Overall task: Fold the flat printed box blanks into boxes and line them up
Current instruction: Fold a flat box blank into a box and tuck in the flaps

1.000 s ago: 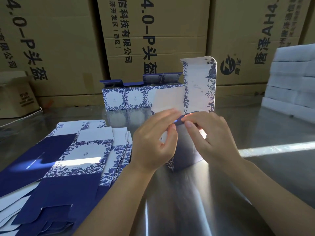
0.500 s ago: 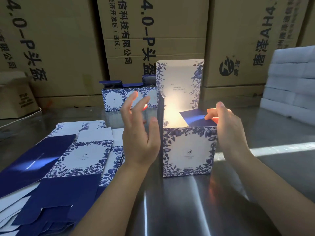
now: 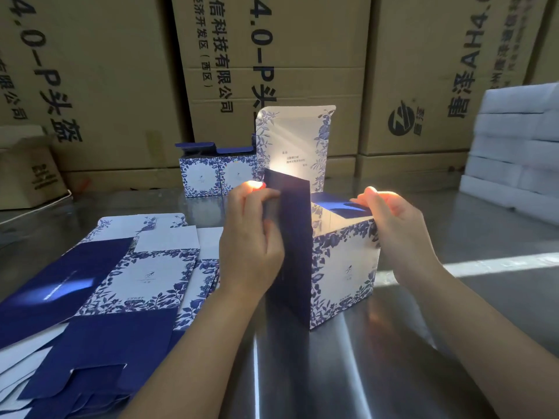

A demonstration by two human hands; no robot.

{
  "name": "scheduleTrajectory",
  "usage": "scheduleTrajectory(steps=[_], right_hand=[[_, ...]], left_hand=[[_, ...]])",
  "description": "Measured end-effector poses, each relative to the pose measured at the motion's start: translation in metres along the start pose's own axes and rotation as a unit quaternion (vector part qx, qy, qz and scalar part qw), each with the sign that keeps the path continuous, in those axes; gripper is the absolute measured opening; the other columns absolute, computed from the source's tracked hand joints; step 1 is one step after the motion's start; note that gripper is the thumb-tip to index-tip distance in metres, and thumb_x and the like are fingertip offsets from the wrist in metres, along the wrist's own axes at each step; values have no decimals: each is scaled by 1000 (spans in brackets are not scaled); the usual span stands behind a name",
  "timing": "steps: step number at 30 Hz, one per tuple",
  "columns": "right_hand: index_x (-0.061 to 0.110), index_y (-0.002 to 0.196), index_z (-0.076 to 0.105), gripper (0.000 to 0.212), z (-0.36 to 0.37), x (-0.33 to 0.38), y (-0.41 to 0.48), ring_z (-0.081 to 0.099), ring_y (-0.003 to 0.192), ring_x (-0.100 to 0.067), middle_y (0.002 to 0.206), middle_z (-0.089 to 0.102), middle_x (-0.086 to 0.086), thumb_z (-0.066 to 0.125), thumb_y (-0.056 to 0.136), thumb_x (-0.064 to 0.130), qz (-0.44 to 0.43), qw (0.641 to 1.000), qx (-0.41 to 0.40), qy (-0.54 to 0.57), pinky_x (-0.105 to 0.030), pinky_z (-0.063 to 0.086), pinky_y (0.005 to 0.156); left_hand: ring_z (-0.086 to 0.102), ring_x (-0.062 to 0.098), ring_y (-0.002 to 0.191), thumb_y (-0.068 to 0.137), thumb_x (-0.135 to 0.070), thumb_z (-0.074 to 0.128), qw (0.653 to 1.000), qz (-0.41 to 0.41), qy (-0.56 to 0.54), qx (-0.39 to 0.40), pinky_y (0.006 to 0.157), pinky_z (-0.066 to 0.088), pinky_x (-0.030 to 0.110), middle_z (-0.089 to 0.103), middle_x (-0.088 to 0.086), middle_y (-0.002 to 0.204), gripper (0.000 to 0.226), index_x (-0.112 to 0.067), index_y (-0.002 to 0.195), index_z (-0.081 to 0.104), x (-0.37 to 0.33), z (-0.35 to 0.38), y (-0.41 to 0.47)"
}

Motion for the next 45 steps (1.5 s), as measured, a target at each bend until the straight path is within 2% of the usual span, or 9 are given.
scheduleTrajectory(steps=[3,13,19,25,27,30,32,35,45], right_hand=[[21,84,72,30,1,2,-2,65,59,-1,71,72,8,51,95,38,1,1000,19,9,-11,45,46],[21,83,72,32,0,4,-4,62,56,2,69,71,11,49,96,40,-3,1000,3,-4,-9,43,48],[35,75,68,29,-10,9,-6,50,61,-5,62,60,7,48,94,44,-46,995,-80,-32,-29,40,64],[42,78,60,25,-14,40,-21,45,95,7,87,56,30,42,91,30,-200,965,-147,-82,-20,35,83],[30,81,64,24,-10,50,-31,45,94,6,88,58,25,43,92,25,-294,936,-144,-130,-30,37,87],[13,79,68,28,3,58,-44,57,88,-22,87,64,7,45,90,23,-405,883,-112,-210,-44,40,82],[14,78,69,25,12,58,-49,57,83,-24,83,66,3,50,88,24,-441,861,-81,-240,-41,39,80],[21,82,72,18,24,54,-51,50,85,-15,80,64,7,55,85,28,-445,850,-33,-282,-27,29,81],[20,84,72,10,22,48,-45,44,85,-12,81,65,9,65,81,16,-410,856,-32,-312,-24,24,79]], left_hand=[[46,18,107,79,4,45,999,36,21,2,91,42,33,58,11,112,32,-1,106,61,-4,0,-1],[60,20,95,77,5,45,999,41,23,14,83,45,26,69,-2,99,35,-11,95,70,-5,-3,-3],[62,18,92,81,-13,48,997,61,-11,49,87,47,28,70,-2,97,26,-9,92,71,-14,2,-3],[62,19,85,81,-21,56,994,73,-6,86,81,46,22,71,-6,93,21,-13,90,73,-25,6,-3],[62,20,84,81,-20,60,993,73,15,95,77,48,26,71,-5,92,17,-14,90,73,-26,7,-3],[61,22,83,84,-29,59,992,68,44,94,72,48,32,71,-5,89,20,-16,90,74,-28,8,-2],[61,22,82,84,-33,58,991,71,65,88,71,47,32,70,-5,88,23,-18,89,74,-29,8,-2],[61,21,80,86,-35,61,989,85,91,79,69,47,34,70,-6,86,20,-20,87,74,-30,8,-3],[42,20,73,79,-19,57,986,112,120,-13,63,38,35,53,7,76,18,-13,81,74,-24,0,-3]])
Point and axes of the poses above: each hand's wrist, its own y-axis towards the middle knuckle, its own z-axis out of the palm, x = y × z, the point moved 6 cm from there along y, towards the middle knuckle
